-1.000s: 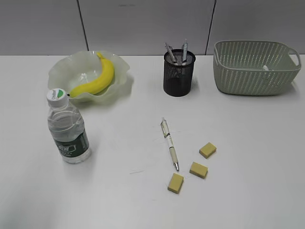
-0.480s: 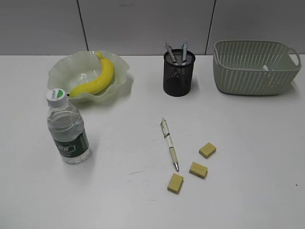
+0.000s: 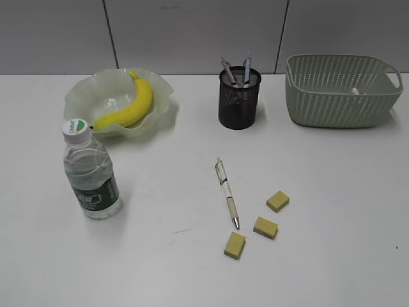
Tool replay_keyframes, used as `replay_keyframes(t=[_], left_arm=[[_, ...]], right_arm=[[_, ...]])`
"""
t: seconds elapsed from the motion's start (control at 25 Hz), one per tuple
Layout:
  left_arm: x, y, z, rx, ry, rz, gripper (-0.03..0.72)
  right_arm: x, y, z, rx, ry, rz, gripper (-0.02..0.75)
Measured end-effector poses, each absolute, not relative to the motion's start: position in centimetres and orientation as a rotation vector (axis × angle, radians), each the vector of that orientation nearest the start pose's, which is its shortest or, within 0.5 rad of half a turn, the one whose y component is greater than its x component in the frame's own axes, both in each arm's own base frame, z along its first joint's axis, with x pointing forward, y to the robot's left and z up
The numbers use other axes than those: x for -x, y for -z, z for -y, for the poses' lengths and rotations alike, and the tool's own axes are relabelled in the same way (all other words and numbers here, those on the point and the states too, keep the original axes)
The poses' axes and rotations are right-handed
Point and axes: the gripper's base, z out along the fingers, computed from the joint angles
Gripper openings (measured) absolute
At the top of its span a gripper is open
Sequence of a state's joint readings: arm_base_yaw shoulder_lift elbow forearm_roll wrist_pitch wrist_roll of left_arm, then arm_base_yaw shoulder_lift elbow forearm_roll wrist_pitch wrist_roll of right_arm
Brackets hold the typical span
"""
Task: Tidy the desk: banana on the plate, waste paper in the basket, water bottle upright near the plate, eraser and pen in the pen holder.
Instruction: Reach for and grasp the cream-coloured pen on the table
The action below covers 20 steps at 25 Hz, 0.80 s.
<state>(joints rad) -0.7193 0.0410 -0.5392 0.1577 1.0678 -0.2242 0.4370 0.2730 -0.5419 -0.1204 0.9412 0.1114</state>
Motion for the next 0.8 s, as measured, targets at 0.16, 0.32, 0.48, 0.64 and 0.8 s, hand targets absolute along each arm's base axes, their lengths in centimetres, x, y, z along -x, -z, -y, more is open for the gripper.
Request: replay_keyframes(t=[0.16,0.32,0.48,0.64,0.8], left_arm=[[0.2,-28.8,-1.7,-0.394,0.362,-1.973,0.444],[0.4,-28.9,-1.6,-0.269,0.283,-1.984,0.44],[0.5,-28.9,-1.6,-0.172,0.221,-1.991,0.437],[0.6,-28.9,-1.6,-0.127,0.192,-1.992,0.436],[0.6,-28.9,-1.6,-0.122,0.188,-1.993,0.43]], right_arm=[[-10.4,-29.6,-4.2,0.414,-0.175,-2.268,0.436],[-18.0,-28.2,-8.1,0.411,-0.195,-2.421,0.436],[-25.0,-25.7,-13.0,0.468,-0.213,-2.525,0.436],[-30.8,-21.7,-18.8,0.543,-0.223,-2.618,0.436],[-35.0,-17.2,-23.0,0.59,-0.197,-2.747,0.436]])
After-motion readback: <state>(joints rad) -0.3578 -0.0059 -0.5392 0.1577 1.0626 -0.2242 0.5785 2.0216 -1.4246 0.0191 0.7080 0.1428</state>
